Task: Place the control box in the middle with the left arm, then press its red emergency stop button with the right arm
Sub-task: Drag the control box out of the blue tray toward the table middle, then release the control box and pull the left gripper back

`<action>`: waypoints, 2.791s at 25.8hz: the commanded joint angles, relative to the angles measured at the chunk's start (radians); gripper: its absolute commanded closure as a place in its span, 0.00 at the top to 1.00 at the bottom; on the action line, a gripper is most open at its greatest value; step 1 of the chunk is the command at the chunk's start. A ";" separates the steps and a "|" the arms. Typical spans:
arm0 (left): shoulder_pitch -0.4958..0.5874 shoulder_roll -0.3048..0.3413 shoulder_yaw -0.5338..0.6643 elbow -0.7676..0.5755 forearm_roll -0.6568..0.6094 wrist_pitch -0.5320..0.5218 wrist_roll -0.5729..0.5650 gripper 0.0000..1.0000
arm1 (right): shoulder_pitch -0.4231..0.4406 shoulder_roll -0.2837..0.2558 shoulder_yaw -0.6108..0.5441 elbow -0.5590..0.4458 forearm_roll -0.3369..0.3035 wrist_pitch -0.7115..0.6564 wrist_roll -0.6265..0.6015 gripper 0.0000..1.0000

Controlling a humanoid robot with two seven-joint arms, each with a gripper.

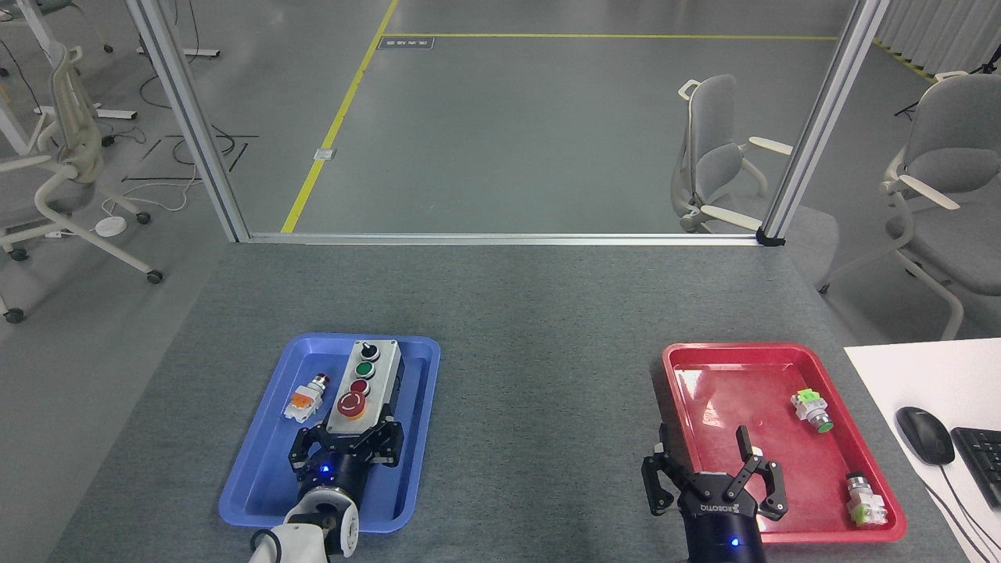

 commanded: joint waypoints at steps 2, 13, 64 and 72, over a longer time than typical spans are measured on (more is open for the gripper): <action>0.022 0.048 0.000 -0.148 0.023 -0.036 0.005 0.00 | 0.000 -0.007 0.000 0.000 -0.021 0.002 0.001 0.98; 0.070 -0.024 -0.162 -0.323 0.015 -0.051 0.005 0.00 | 0.001 -0.053 0.000 0.001 -0.098 -0.037 0.001 0.98; 0.074 0.103 -0.492 -0.300 -0.124 0.005 -0.028 0.99 | 0.032 -0.035 0.088 0.008 -0.110 0.038 0.001 0.96; 0.280 0.245 -0.167 -0.502 -0.077 -0.179 -0.011 0.99 | 0.020 -0.023 0.111 0.017 -0.104 0.043 0.004 0.87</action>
